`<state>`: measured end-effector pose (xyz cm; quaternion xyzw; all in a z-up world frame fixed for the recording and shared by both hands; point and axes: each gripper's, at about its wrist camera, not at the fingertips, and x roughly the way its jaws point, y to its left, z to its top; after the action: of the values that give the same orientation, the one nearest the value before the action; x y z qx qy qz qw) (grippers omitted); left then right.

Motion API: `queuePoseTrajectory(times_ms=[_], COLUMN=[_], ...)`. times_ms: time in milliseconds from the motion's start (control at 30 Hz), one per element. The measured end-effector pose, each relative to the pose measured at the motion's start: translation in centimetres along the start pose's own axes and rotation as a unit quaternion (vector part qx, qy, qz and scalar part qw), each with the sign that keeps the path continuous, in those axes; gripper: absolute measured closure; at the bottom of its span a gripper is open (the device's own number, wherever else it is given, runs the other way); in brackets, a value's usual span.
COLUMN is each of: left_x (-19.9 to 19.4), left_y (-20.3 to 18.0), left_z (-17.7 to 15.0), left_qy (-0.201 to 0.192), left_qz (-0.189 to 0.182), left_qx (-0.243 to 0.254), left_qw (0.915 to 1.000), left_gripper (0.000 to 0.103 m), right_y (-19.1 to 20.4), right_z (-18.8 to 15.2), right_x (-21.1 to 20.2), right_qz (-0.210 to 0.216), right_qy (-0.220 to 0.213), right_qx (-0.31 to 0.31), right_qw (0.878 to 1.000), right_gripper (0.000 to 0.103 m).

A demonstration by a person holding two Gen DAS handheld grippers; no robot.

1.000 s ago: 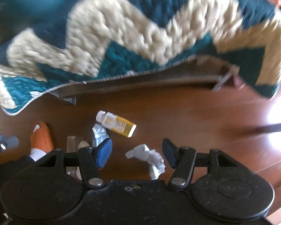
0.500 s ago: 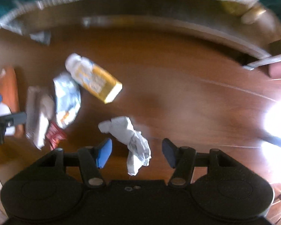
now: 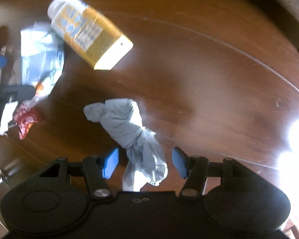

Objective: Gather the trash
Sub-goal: 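Grasp the white plastic bag with left tool while right grasps the grey cloth, then carry the plastic bag and grey cloth up to the teal bin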

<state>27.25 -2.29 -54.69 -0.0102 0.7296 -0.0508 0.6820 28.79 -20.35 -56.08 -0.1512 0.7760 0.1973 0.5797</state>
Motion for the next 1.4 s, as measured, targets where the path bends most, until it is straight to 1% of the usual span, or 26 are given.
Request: queuePoseTrajectory(times_ms=[67,133,167,233,267,300,333,367,433,533,567,600,733,833,933,1000,1067,1133,1200,1300,1400], left_x=[0.5,1.0,1.2,1.5,1.6,1.7,1.8,1.9,2.0,1.8,1.6,1.3,-0.5,-2.2,-4.3,-6.2,-8.3,-10.6,-12.8,-16.6,-20.9], left_y=[-0.1,-0.2,-0.2,-0.3,-0.4,-0.5,-0.5,-0.4,-0.4,-0.3,-0.1,0.0,0.2,0.5,0.7,0.9,1.1,0.8,0.6,0.8,1.3], left_z=[0.3,0.6,0.8,1.1,1.2,1.3,1.3,1.3,1.3,1.1,1.0,0.9,0.6,0.2,-0.4,-0.6,-0.9,-1.1,-1.5,-2.5,-4.0], left_qy=[0.000,0.004,0.006,0.008,0.008,0.009,0.011,0.015,0.020,0.023,0.021,0.020,0.009,0.001,-0.010,-0.018,-0.029,-0.047,-0.064,-0.094,-0.129], left_qz=[0.000,-0.001,-0.001,-0.001,-0.002,0.000,0.001,-0.001,-0.004,-0.004,-0.009,-0.012,-0.023,-0.034,-0.037,-0.040,-0.047,-0.052,-0.062,-0.073,-0.086], left_qx=[-0.001,-0.004,-0.004,-0.002,-0.001,0.000,-0.002,-0.006,-0.008,-0.015,-0.022,-0.026,-0.030,-0.035,-0.042,-0.048,-0.057,-0.060,-0.062,-0.069,-0.080], left_qw=[1.0000,1.0000,1.0000,1.0000,1.0000,1.0000,0.9999,0.9999,0.9998,0.9996,0.9995,0.9994,0.9992,0.9988,0.9984,0.9979,0.9968,0.9957,0.9941,0.9905,0.9846], left_gripper=[0.016,0.033,0.037,0.049,0.054,0.065,0.073,0.075,0.089,0.096,0.096,0.097,0.098,0.100,0.100,0.100,0.100,0.100,0.100,0.100,0.100], right_y=[0.5,0.8,0.8,0.9,1.0,1.1,1.2,1.4,1.4,1.9,1.9,2.0,2.8,2.8,2.4,2.0,2.0,2.0,2.1,3.3,4.5], right_z=[-0.1,0.0,0.1,0.3,0.4,0.5,0.7,0.7,0.7,0.6,0.6,0.5,0.1,-0.3,-0.9,-1.5,-1.9,-2.4,-3.2,-4.5,-5.9], right_x=[0.3,0.2,0.1,-0.1,-0.1,-0.1,0.1,0.2,-0.1,-0.6,-0.9,-1.2,-3.2,-5.6,-8.9,-11.4,-14.2,-16.7,-19.7,-23.8,-28.2], right_qz=[-0.001,0.001,0.000,0.009,0.006,-0.001,-0.008,-0.011,-0.016,-0.030,-0.033,-0.034,-0.036,-0.035,-0.038,-0.029,-0.030,-0.022,-0.022,-0.025,-0.029], right_qy=[-0.003,-0.012,-0.017,-0.020,-0.021,-0.021,-0.021,-0.021,-0.029,-0.041,-0.046,-0.049,-0.066,-0.078,-0.095,-0.110,-0.134,-0.155,-0.180,-0.215,-0.255], right_qx=[-0.013,-0.019,-0.015,-0.006,-0.005,-0.009,-0.013,-0.016,-0.021,-0.038,-0.042,-0.046,-0.077,-0.089,-0.089,-0.070,-0.058,-0.041,-0.032,-0.022,-0.018], right_qw=[1.000,1.000,1.000,1.000,1.000,1.000,1.000,1.000,0.999,0.998,0.998,0.997,0.994,0.992,0.991,0.991,0.989,0.987,0.983,0.976,0.966], right_gripper=[0.046,0.047,0.047,0.048,0.051,0.056,0.059,0.060,0.062,0.072,0.076,0.078,0.080,0.081,0.081,0.082,0.082,0.082,0.082,0.082,0.082])
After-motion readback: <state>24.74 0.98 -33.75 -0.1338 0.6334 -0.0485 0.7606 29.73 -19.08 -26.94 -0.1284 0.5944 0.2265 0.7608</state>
